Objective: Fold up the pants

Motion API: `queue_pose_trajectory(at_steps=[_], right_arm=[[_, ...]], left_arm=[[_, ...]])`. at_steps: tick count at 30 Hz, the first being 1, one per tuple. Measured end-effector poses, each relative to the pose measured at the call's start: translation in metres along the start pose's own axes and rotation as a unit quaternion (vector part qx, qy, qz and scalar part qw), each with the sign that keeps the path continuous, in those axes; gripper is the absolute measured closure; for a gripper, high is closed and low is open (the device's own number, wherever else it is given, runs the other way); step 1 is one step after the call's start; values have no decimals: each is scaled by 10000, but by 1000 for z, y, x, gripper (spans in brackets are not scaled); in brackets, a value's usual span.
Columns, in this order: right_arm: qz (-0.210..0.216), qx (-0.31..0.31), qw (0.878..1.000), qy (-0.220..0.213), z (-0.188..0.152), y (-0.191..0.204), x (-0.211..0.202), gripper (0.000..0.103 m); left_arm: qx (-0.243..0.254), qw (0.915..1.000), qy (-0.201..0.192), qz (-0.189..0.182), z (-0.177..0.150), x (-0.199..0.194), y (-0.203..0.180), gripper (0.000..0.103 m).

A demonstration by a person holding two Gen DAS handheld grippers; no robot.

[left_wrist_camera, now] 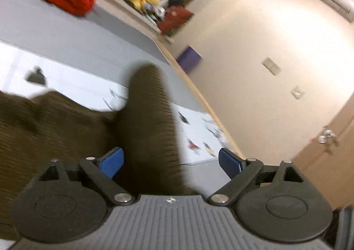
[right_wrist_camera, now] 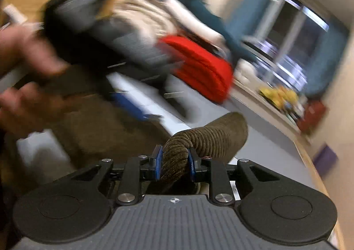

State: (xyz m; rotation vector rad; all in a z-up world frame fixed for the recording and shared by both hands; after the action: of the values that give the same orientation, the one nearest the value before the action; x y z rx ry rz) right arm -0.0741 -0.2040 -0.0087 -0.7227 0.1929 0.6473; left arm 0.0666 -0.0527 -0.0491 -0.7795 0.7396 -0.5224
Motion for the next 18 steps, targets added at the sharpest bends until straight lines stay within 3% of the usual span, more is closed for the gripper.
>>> queue_pose_trajectory(at_steps=[2,4,6,7,8,9,13,16,18], right_arm=[[161,-284,9995,-30,2,16,5,79],[225,-484,9986,-52,6,27,9,79],[283,-443,9986,-27,7,28,13,79],[284,-408,9988,-13,9,26,15,79],[275,-372,9989,9,9,26,16,79],[281,-316,9991,37,9,24,18,79],[404,-50,9989,220,9,20,25,78],[742,486,9957,267,15,13,28,70],[1075,1062,9880,317,19,5,31,53]], left_arm=[[20,9999,129,78,-3,6,-2,8],[209,9982,165,536,-5,15,1,9],[374,9950,158,908,-4,22,7,23],[442,9926,178,1114,-4,25,11,37],[504,9895,235,1335,-4,29,16,59],[567,9852,294,1593,-4,32,24,69],[507,9785,441,1949,1,34,36,79],[592,9747,434,2113,4,32,42,81],[561,9741,404,2154,6,25,47,81]])
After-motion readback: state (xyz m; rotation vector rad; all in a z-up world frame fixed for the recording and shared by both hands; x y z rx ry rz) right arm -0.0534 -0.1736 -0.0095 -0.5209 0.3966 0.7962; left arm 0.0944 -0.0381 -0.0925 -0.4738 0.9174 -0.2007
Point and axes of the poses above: each gripper's, at about its wrist camera, not at the fingertips, and x roughly the way its jaws point, y to its left, z to its top, the point moved 8 cm from there along x, roughly the way its jaws point, and after that the axes turned 10 degrees about -x, right-handed, at the moved point
